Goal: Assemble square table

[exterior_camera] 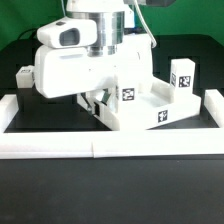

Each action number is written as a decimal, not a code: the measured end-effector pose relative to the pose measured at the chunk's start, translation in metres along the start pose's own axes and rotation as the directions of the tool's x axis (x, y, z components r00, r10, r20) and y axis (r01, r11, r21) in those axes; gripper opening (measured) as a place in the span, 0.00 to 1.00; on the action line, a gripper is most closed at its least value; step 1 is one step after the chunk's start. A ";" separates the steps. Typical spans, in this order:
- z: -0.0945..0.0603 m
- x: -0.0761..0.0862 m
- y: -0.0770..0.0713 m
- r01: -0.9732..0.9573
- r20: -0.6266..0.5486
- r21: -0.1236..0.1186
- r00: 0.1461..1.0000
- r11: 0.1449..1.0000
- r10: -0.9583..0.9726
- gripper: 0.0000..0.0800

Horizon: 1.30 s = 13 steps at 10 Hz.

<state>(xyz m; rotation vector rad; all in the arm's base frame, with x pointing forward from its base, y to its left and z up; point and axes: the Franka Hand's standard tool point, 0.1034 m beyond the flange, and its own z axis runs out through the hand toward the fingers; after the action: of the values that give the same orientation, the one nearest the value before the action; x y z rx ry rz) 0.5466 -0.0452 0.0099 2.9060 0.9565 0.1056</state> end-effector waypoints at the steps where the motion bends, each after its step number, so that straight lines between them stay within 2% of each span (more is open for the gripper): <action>1: -0.001 0.008 -0.003 0.088 -0.016 -0.027 0.996 0.996 -0.089 0.07; 2: -0.002 0.018 -0.009 0.175 -0.042 -0.068 0.983 0.982 -0.178 0.08; 3: -0.002 0.013 -0.005 0.230 -0.031 -0.063 0.972 0.971 -0.233 0.08; 6: -0.002 0.013 -0.002 0.453 -0.003 -0.077 0.891 0.888 -0.455 0.08; 7: -0.001 0.021 -0.007 0.505 -0.001 -0.095 0.861 0.858 -0.508 0.08; 8: -0.001 0.029 -0.011 0.574 0.005 -0.101 0.817 0.812 -0.577 0.09; 9: -0.002 0.041 -0.016 0.618 0.006 -0.106 0.783 0.779 -0.621 0.09; 10: -0.003 0.054 -0.025 0.644 0.003 -0.096 0.763 0.759 -0.646 0.09; 11: -0.004 0.060 -0.028 0.699 0.002 -0.106 0.711 0.707 -0.703 0.09; 13: -0.004 0.058 -0.026 0.775 0.021 -0.105 0.628 0.623 -0.778 0.09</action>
Offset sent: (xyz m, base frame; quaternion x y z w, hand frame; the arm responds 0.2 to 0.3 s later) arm 0.0000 0.0000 0.0000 0.0000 0.0000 -0.1296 0.9916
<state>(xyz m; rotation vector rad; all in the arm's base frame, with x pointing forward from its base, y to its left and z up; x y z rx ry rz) 0.5773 0.0101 0.0135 2.1245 2.0411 0.1266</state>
